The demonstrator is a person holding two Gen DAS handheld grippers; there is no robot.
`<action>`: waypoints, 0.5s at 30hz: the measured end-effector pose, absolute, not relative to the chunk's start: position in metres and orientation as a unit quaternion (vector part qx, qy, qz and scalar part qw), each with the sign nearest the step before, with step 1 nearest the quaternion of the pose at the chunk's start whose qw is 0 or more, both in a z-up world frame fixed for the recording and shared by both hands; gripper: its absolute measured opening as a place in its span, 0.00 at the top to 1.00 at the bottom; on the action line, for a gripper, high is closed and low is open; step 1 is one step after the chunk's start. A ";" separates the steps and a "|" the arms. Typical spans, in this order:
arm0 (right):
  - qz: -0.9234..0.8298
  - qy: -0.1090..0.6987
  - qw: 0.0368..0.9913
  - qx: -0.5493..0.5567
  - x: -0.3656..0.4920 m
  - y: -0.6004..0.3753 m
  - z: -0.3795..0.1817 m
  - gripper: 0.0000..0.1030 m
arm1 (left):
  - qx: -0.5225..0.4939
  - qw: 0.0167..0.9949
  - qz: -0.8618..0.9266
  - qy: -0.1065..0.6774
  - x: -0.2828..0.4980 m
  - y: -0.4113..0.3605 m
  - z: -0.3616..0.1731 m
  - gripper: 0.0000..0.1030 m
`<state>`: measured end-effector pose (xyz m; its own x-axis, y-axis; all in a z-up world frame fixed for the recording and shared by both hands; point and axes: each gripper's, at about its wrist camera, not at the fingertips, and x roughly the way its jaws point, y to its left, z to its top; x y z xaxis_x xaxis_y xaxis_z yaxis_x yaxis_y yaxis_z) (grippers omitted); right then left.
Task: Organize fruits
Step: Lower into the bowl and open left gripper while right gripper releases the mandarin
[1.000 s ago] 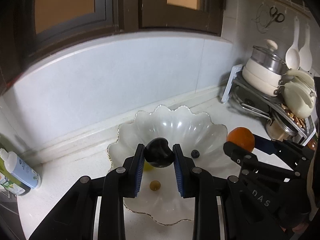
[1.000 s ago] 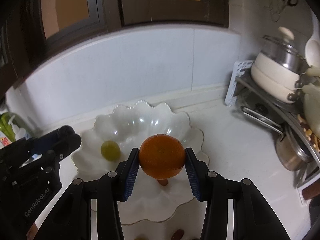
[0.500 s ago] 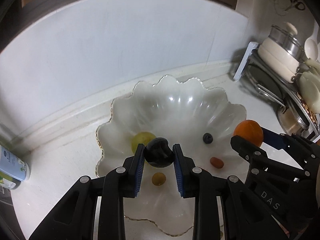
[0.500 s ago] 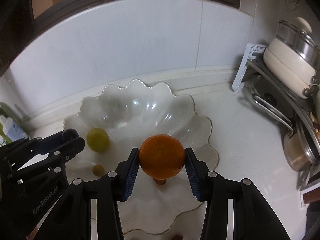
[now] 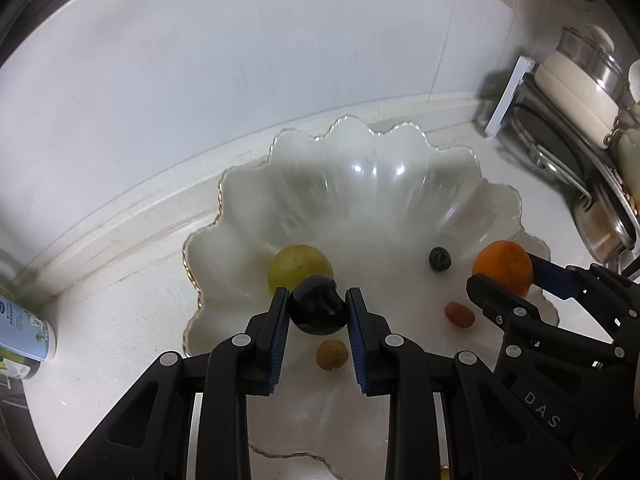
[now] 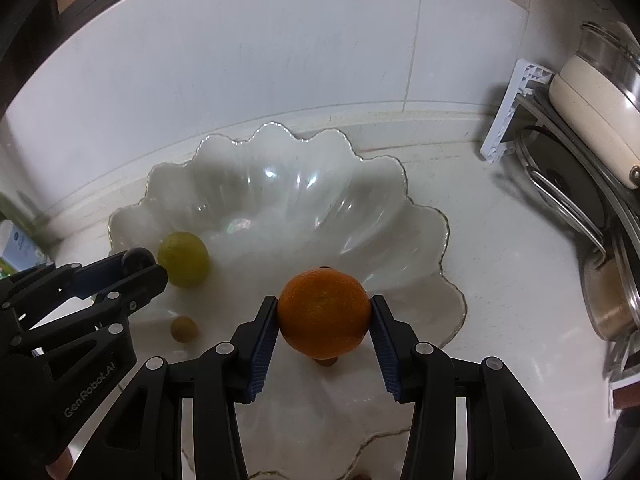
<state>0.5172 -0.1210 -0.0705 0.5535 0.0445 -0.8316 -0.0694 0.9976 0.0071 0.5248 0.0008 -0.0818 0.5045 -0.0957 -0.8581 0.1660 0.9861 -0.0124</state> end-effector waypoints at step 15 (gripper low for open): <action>0.020 0.468 0.884 -0.006 0.514 -0.131 -0.068 0.47 | 0.044 0.866 -0.065 0.493 0.521 0.001 -0.075 0.49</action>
